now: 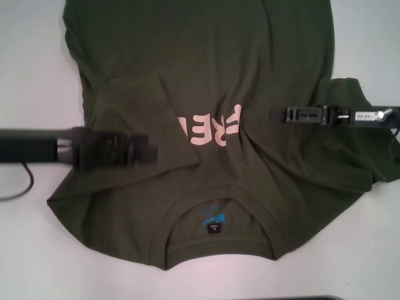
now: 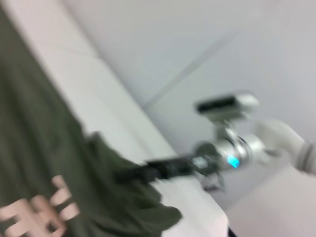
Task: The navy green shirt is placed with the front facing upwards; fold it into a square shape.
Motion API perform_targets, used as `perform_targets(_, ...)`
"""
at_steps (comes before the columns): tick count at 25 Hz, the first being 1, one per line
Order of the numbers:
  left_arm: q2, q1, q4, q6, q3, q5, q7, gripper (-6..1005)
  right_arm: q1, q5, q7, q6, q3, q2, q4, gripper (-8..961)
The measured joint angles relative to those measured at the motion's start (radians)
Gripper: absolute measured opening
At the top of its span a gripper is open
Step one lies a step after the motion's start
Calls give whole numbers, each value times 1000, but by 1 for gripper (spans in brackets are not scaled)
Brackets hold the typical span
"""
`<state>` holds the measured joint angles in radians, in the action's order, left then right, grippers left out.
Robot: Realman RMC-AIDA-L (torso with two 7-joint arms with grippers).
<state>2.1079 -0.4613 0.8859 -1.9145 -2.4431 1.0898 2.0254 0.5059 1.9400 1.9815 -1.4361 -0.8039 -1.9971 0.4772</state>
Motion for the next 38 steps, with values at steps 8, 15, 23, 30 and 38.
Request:
perform_targets(8,40,128,-51,-42,-5,-2,-437,621,-4,7,-23,-19,48,3,1,728)
perform_targets(15,29,153,-112,-26,-30,-3,-538,626,-15,66,-24,-45,46,8,7,728)
perform_targets(23,7,147,-106,-25,-90,-2,-408,620,-44,200,188,-221,54,106,79,729)
perform_targets(30,-9,124,-112,-25,-101,-4,-314,618,-53,334,406,-282,158,167,202,729)
perform_targets(38,-9,122,-115,-25,-110,1,-289,613,-43,457,451,-222,264,168,264,729)
